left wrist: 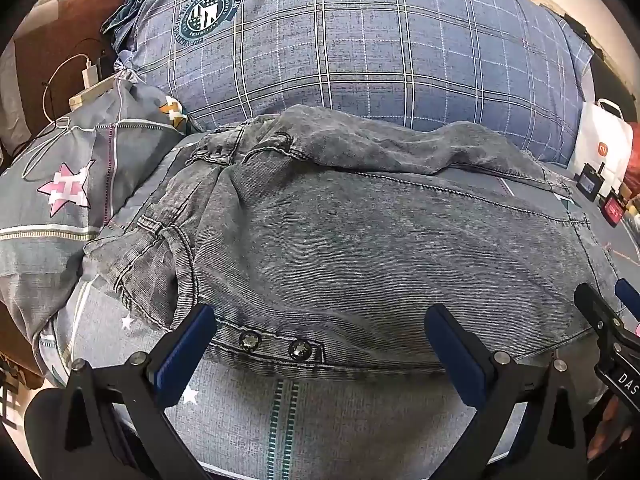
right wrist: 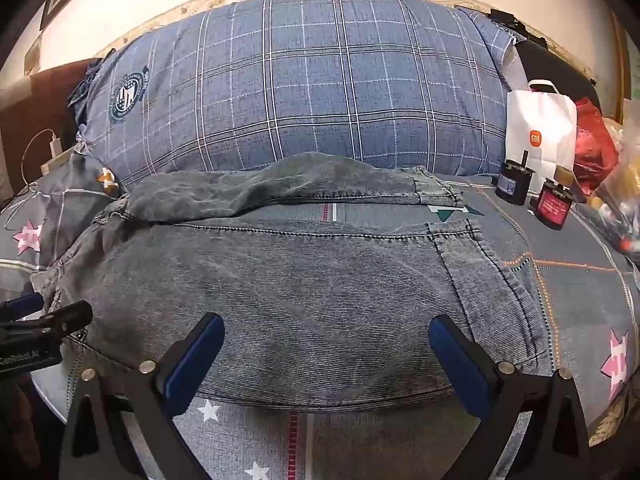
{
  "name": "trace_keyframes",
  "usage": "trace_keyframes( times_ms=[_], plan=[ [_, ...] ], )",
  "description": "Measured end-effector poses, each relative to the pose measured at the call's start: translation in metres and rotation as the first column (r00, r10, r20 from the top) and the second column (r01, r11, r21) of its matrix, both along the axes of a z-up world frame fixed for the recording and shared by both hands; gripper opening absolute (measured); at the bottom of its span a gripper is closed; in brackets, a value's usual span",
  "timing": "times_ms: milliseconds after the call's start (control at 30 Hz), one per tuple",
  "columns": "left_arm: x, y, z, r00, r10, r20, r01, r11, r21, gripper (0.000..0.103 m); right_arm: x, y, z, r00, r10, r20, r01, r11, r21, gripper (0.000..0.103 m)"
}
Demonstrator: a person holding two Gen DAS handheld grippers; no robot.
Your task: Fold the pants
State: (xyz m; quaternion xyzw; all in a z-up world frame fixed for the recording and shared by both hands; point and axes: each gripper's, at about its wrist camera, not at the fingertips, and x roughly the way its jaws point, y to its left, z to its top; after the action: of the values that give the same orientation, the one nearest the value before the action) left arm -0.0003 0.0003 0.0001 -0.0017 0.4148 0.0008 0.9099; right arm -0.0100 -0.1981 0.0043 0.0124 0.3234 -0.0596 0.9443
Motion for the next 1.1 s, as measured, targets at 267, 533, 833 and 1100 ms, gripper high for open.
trace_keyframes(
  times_ms=[267, 533, 833, 1100],
  plan=[
    [-0.001, -0.004, -0.002, 1.0, 0.006, 0.004, -0.006, 1.0, 0.011, 0.103, -0.001, 0.001, 0.001, 1.0, 0.002, 0.006, -0.002, 1.0, -0.006, 0.103],
    [0.0, -0.003, -0.001, 1.0, 0.01, 0.014, -0.01, 1.0, 0.002, 0.103, 0.0, 0.002, 0.001, 1.0, 0.005, 0.005, -0.005, 1.0, -0.014, 0.103],
    [0.001, 0.0, -0.001, 1.0, 0.004, 0.011, -0.004, 1.0, 0.008, 0.103, 0.0, 0.003, 0.002, 1.0, 0.008, 0.006, -0.008, 1.0, -0.015, 0.103],
    [0.003, 0.008, -0.001, 1.0, 0.026, 0.013, -0.026, 1.0, 0.003, 0.103, 0.001, 0.004, 0.0, 1.0, 0.01, 0.002, -0.01, 1.0, -0.014, 0.103]
  ],
)
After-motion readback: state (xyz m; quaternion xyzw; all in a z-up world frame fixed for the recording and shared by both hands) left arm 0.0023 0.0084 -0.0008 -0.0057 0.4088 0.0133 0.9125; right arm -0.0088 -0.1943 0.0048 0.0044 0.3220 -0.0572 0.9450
